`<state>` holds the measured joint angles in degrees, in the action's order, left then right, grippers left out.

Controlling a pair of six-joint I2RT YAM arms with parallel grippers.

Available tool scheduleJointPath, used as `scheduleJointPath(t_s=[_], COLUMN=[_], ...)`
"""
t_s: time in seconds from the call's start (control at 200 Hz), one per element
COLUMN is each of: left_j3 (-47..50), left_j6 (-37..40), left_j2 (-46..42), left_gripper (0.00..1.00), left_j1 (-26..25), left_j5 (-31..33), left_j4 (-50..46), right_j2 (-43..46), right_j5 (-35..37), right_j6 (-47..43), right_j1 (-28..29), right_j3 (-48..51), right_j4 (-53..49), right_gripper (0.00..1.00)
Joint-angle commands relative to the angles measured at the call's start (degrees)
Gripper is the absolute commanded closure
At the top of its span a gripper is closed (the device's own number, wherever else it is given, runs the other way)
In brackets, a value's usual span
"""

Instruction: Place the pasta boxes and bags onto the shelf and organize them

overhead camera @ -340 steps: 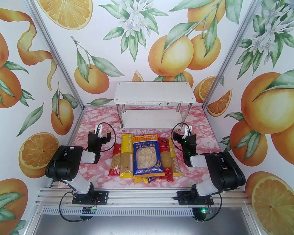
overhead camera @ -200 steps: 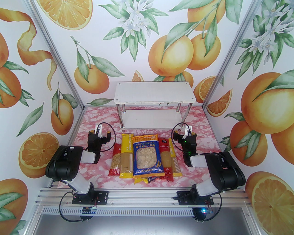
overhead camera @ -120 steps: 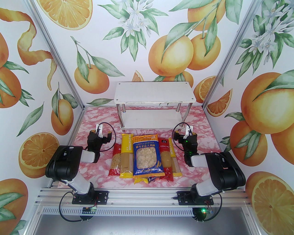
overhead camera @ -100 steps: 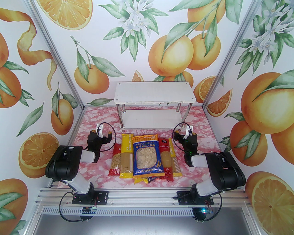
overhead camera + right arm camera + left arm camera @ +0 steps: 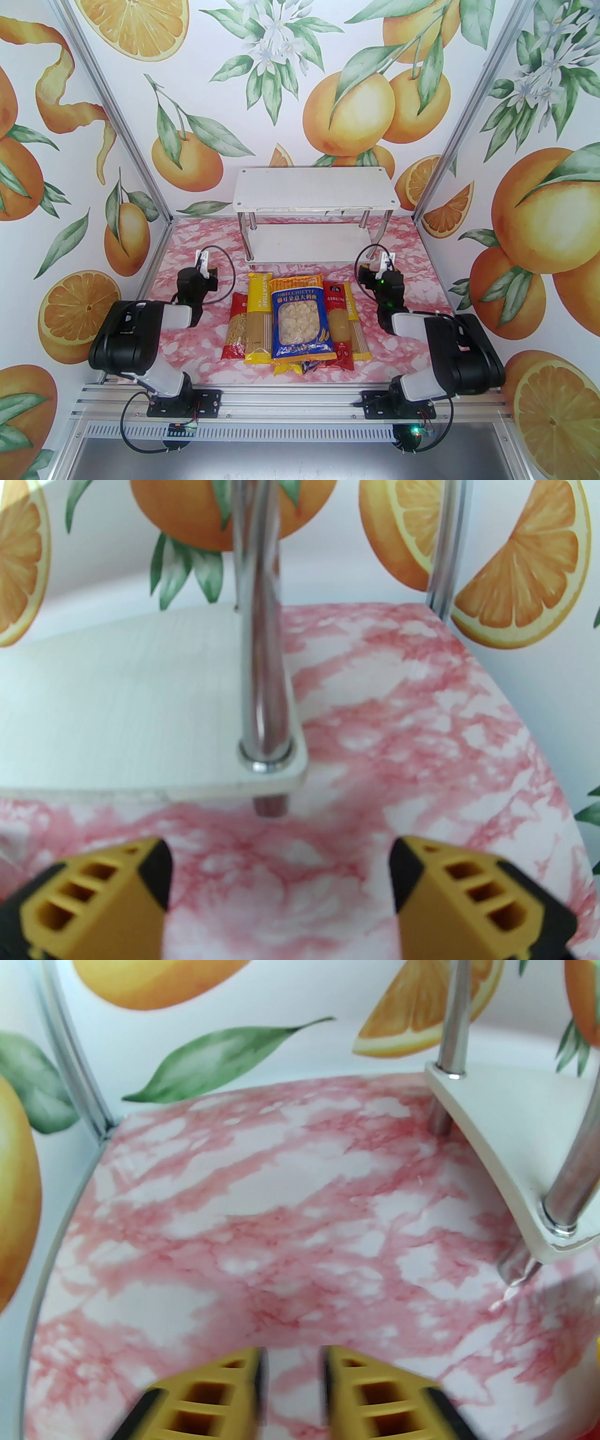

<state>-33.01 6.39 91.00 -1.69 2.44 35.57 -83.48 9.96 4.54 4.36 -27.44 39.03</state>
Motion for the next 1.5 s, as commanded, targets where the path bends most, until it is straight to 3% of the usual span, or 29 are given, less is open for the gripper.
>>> scheduleJointPath(t_s=[0.0,0.075,0.175,0.265,0.415,0.56,0.711,0.866,0.911,1.196,1.491], left_j3=[-10.14,-13.76,-15.49,-17.71,-19.27,-15.80,-11.62,-9.72,-9.53,-8.21,-9.00], left_j6=[-2.64,-7.11,-10.11,-11.49,-18.97,-27.68,-33.43,-36.51,-36.71,-37.86,-39.16], left_j2=[-3.61,-5.06,-8.97,-11.36,-15.50,-21.74,-25.15,-25.44,-25.39,-23.30,-18.47], left_gripper=[0.92,0.95,0.92,0.90,0.85,0.83,0.82,0.82,0.80,0.73,0.65], left_j1=[-0.50,-1.83,-6.93,-11.96,-19.11,-22.64,-24.27,-27.53,-28.62,-29.35,-29.18], left_j5=[-2.24,-3.76,-0.60,1.62,5.27,3.11,-2.65,-6.48,-7.01,-12.64,-16.29], left_j4=[-19.05,-25.41,-30.66,-37.31,-47.67,-51.69,-54.83,-56.46,-56.70,-56.88,-55.39], right_j2=[5.96,9.25,12.76,16.17,24.13,28.10,24.08,15.28,12.87,4.72,-0.05], right_j5=[-2.59,-4.03,-6.57,-4.50,6.69,15.53,23.22,24.56,25.92,22.44,20.19], right_j6=[-0.16,0.28,1.84,4.26,7.45,16.59,27.28,36.95,39.31,49.07,51.73], right_j1=[-0.26,-0.14,0.68,3.83,18.04,33.14,47.68,56.53,59.06,62.64,63.84], right_j3=[-4.44,-7.38,-11.86,-13.74,-14.71,-19.59,-28.88,-36.54,-37.85,-39.72,-40.64], right_j4=[-12.43,-21.25,-35.31,-44.38,-55.50,-68.75,-83.23,-90.55,-90.74,-88.90,-89.76], right_gripper=[0.28,0.32,0.37,0.37,0.32,0.32,0.32,0.27,0.21,0.17,0.02])
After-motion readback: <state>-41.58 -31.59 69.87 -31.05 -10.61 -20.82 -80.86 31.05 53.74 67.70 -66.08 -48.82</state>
